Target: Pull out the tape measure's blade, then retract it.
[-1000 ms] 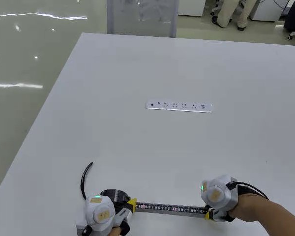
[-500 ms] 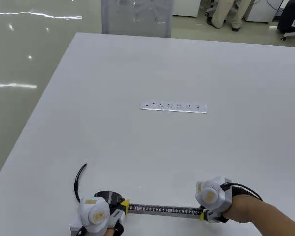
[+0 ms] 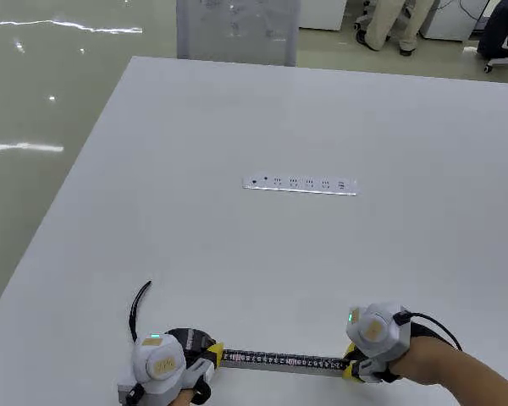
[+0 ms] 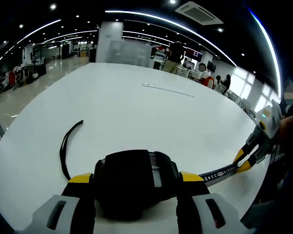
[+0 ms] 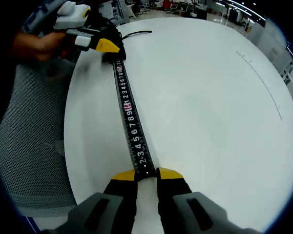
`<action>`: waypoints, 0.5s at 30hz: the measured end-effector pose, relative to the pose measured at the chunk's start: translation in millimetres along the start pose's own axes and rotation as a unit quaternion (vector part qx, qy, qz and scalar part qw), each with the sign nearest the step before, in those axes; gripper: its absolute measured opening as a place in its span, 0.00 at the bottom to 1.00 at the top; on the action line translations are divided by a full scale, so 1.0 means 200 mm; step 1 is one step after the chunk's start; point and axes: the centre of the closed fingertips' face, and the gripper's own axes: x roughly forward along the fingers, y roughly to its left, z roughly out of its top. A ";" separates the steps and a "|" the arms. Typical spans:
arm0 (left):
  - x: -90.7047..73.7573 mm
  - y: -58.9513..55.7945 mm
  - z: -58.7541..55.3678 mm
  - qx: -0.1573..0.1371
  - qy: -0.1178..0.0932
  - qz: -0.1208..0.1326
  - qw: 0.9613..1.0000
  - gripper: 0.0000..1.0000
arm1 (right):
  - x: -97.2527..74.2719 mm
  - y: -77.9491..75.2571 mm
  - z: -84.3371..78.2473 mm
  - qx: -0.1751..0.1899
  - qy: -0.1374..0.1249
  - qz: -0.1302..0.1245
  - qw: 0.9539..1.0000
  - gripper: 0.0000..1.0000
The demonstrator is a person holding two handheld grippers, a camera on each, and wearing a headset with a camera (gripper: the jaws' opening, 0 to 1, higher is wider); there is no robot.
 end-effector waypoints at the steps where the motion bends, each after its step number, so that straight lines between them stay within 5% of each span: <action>1: 0.00 0.00 0.00 -0.001 0.001 -0.001 1.000 0.64 | 0.00 0.00 0.00 -0.002 -0.001 0.000 1.000 0.14; 15: 0.00 -0.01 0.00 0.000 0.007 -0.007 1.000 0.64 | 0.01 0.00 0.03 -0.030 -0.001 -0.012 0.999 0.14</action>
